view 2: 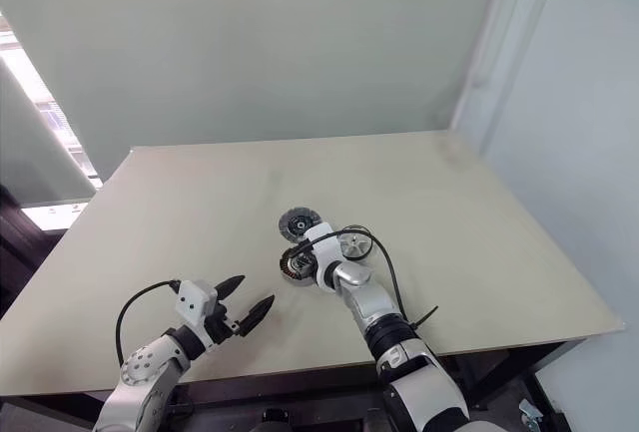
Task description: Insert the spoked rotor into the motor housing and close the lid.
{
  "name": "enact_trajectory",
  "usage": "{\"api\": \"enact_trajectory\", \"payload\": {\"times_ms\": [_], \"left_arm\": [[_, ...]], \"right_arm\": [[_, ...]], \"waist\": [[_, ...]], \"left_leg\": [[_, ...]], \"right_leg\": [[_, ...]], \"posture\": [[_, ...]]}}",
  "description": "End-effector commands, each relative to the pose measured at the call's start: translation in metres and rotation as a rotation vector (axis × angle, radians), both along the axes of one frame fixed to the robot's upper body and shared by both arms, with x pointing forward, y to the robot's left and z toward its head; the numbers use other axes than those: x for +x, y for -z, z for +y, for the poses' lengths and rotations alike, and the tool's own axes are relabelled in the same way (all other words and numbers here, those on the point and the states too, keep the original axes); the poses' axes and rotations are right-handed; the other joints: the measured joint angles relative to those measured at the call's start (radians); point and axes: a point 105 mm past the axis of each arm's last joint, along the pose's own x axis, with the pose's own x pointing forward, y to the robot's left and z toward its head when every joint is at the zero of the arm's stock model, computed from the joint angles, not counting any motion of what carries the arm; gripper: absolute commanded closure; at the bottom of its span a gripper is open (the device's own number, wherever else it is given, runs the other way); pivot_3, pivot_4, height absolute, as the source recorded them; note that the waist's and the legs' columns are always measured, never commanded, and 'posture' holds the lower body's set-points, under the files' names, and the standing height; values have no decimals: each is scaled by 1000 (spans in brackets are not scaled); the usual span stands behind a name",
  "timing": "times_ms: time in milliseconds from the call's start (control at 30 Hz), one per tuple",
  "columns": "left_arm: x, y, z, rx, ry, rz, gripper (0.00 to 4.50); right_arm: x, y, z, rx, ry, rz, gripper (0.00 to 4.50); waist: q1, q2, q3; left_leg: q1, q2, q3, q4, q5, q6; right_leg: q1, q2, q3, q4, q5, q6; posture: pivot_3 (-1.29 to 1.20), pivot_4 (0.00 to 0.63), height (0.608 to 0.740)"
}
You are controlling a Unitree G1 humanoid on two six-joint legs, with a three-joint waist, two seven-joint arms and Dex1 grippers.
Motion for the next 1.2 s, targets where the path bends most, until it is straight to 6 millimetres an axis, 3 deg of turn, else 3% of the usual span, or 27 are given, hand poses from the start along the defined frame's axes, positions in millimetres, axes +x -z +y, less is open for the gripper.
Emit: {"api": "enact_trajectory", "payload": {"times_ms": [33, 1200], "left_arm": [[4, -15, -4, -2, 11, -61, 0], [3, -13, -2, -4, 4, -62, 0]], "right_arm": [[7, -16, 6, 25, -2, -55, 3691], [6, -1, 5, -19, -7, -21, 3691]], "waist": [[0, 0, 0], [0, 1, 0]], "left_leg": [[0, 0, 0, 0, 0, 0], [0, 0, 0, 0, 0, 0]], "right_leg": [[0, 0, 0, 0, 0, 0], [0, 0, 0, 0, 0, 0]], "posture": [[0, 0, 740], [0, 0, 740]]}}
